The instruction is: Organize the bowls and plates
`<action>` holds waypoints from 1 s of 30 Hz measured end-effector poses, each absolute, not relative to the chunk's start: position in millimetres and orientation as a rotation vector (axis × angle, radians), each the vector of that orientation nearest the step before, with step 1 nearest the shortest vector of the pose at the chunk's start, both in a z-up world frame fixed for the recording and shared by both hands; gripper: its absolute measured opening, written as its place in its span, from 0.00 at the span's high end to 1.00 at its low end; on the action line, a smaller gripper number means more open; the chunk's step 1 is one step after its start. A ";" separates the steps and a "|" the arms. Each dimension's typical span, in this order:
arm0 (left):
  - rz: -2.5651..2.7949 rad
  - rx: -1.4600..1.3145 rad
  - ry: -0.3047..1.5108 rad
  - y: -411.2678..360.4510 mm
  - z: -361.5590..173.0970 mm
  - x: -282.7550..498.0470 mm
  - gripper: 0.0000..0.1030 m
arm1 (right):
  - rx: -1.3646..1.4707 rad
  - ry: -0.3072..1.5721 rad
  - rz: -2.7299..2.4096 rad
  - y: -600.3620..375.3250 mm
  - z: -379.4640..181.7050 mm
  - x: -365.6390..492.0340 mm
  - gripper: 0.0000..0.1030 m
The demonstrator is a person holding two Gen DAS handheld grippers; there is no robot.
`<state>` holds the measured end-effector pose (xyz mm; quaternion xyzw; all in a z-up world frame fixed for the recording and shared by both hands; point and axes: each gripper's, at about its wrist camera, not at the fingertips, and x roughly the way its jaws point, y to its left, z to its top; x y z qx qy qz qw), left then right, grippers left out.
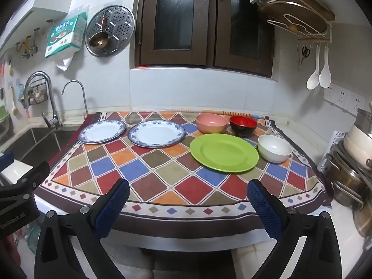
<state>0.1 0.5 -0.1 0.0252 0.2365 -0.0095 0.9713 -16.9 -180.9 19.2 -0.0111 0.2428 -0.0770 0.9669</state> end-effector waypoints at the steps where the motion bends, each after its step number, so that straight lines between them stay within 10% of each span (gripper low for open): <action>1: -0.014 0.053 0.475 0.7 0.0 0.0 0.00 | -0.019 0.482 -0.156 -181.5 19.2 -17.7 0.01; 30: 0.022 0.072 0.436 -7.7 4.8 -6.4 0.00 | -0.020 0.476 -0.130 -187.2 22.3 -17.6 0.01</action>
